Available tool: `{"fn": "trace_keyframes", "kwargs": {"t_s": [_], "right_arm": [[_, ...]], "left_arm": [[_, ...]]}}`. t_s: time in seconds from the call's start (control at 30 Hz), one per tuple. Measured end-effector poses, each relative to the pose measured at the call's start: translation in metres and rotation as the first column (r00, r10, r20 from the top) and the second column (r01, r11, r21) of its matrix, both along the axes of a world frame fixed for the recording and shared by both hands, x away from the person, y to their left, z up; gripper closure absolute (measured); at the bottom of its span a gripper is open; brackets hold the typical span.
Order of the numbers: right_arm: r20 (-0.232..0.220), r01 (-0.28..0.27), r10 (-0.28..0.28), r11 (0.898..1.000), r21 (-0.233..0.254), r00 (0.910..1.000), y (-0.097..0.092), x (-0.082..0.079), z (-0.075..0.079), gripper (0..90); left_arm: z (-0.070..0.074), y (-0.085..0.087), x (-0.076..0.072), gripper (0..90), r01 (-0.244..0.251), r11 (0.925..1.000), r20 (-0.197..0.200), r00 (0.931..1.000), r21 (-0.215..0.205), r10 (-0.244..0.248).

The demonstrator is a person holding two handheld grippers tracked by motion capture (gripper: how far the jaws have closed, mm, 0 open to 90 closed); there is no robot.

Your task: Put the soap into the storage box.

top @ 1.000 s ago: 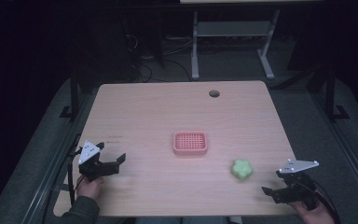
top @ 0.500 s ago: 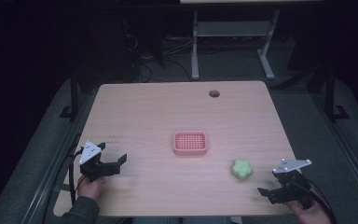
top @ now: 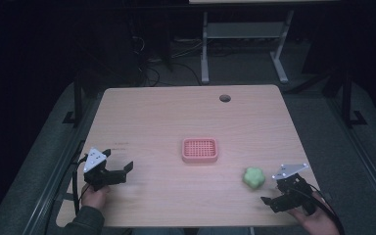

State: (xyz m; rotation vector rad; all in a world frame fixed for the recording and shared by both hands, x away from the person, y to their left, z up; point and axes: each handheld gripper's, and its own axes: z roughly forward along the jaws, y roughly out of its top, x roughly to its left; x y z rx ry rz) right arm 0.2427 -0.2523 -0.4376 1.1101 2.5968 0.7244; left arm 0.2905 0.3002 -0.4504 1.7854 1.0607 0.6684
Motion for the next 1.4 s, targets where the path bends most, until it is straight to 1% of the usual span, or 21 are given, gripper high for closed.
{"fn": "trace_keyframes", "kwargs": {"t_s": [0.13, 0.17, 0.2, 0.3, 0.4, 0.43, 0.47, 0.5, 0.57, 0.6, 0.67, 0.7, 0.77, 0.9, 1.0, 1.07, 1.1, 1.17, 1.23, 1.33, 1.4], "right_arm": [[-0.004, -0.004, 0.004, 1.0, -0.012, 1.0, 0.002, 0.001, 0.0, 14.6], [-0.008, -0.005, 0.004, 1.0, -0.018, 1.0, 0.002, 0.001, 0.001, 14.6], [0.0, -0.011, 0.011, 1.0, -0.019, 0.9999, 0.002, 0.002, 0.002, 14.5], [-0.006, -0.016, 0.016, 1.0, -0.017, 0.9999, 0.003, 0.005, 0.007, 14.6], [-0.003, -0.032, 0.032, 0.999, -0.028, 0.9995, 0.006, 0.008, 0.01, 14.6], [0.002, -0.036, 0.036, 0.999, -0.034, 0.9993, 0.01, 0.012, 0.012, 14.6], [-0.008, -0.039, 0.039, 0.999, -0.034, 0.9992, 0.012, 0.014, 0.013, 14.6], [-0.008, -0.039, 0.039, 0.999, -0.034, 0.9992, 0.012, 0.014, 0.013, 14.6], [-0.021, -0.065, 0.064, 0.997, -0.051, 0.9977, 0.019, 0.021, 0.014, 14.6], [-0.021, -0.065, 0.064, 0.997, -0.051, 0.9977, 0.019, 0.021, 0.014, 14.6], [-0.019, -0.062, 0.061, 0.996, -0.071, 0.998, 0.023, 0.026, 0.015, 14.6], [-0.029, -0.072, 0.07, 0.995, -0.068, 0.9971, 0.027, 0.031, 0.016, 14.6], [-0.033, -0.086, 0.084, 0.994, -0.073, 0.996, 0.03, 0.034, 0.017, 14.6], [-0.048, -0.082, 0.078, 0.994, -0.078, 0.9958, 0.035, 0.042, 0.016, 14.6], [-0.057, -0.081, 0.077, 0.995, -0.06, 0.9954, 0.039, 0.048, 0.015, 14.5], [-0.062, -0.08, 0.076, 0.995, -0.06, 0.9951, 0.041, 0.049, 0.014, 14.5], [-0.078, -0.076, 0.07, 0.994, -0.079, 0.9945, 0.044, 0.053, 0.012, 14.6], [-0.084, -0.071, 0.063, 0.993, -0.098, 0.9945, 0.047, 0.056, 0.01, 14.6], [-0.091, -0.074, 0.065, 0.992, -0.1, 0.9937, 0.048, 0.059, 0.009, 14.6], [-0.091, -0.067, 0.057, 0.991, -0.113, 0.9942, 0.048, 0.061, 0.007, 14.6], [-0.102, -0.063, 0.051, 0.991, -0.116, 0.9935, 0.048, 0.064, 0.005, 14.6]], "left_arm": [[-0.001, -0.001, 0.001, 0.2, 0.005, 1.0, -0.002, 1.0, -0.001, -0.005], [0.0, -0.002, 0.001, 0.2, 0.008, 1.0, -0.004, 1.0, 0.004, -0.008], [0.0, -0.002, 0.0, 0.2, 0.011, 0.9999, -0.003, 0.9999, 0.008, -0.011], [0.0, -0.002, 0.0, 0.2, 0.01, 0.9999, 0.0, 0.9999, 0.001, -0.01], [0.0, -0.002, 0.001, 0.1, 0.006, 0.9999, -0.002, 1.0, 0.008, -0.006], [0.0, -0.002, 0.001, 0.1, 0.005, 1.0, -0.002, 1.0, 0.008, -0.005], [0.0, -0.002, 0.001, 0.2, 0.004, 1.0, -0.003, 1.0, 0.007, -0.004], [0.0, -0.002, 0.001, 0.2, 0.004, 1.0, -0.003, 1.0, 0.007, -0.004], [0.0, -0.001, 0.0, 0.2, 0.003, 1.0, -0.001, 1.0, 0.004, -0.003], [0.0, -0.001, 0.0, 0.2, 0.003, 1.0, -0.001, 1.0, 0.004, -0.003], [0.0, -0.001, 0.001, 0.2, 0.005, 1.0, -0.001, 1.0, 0.002, -0.005], [-0.001, -0.001, 0.001, 0.2, 0.005, 1.0, -0.001, 1.0, -0.001, -0.005], [0.0, -0.001, 0.001, 0.2, 0.004, 1.0, 0.0, 1.0, 0.002, -0.004], [0.0, -0.001, 0.001, 0.2, -0.001, 1.0, -0.001, 1.0, 0.0, 0.001], [-0.001, 0.0, 0.001, 0.1, -0.004, 1.0, -0.005, 1.0, -0.006, 0.004], [-0.001, 0.0, 0.001, 0.2, 0.001, 1.0, -0.004, 1.0, -0.003, -0.001], [0.0, -0.001, 0.001, 0.1, 0.002, 1.0, -0.005, 1.0, -0.004, -0.002], [-0.001, -0.001, 0.001, 0.2, 0.002, 1.0, -0.005, 1.0, -0.003, -0.002], [-0.001, -0.001, 0.002, 0.1, -0.002, 1.0, -0.005, 1.0, -0.01, 0.002], [-0.001, -0.001, 0.002, 0.2, 0.0, 1.0, -0.008, 1.0, -0.004, -0.001], [0.0, -0.001, 0.001, 0.2, 0.003, 1.0, -0.005, 1.0, -0.002, -0.003]]}}
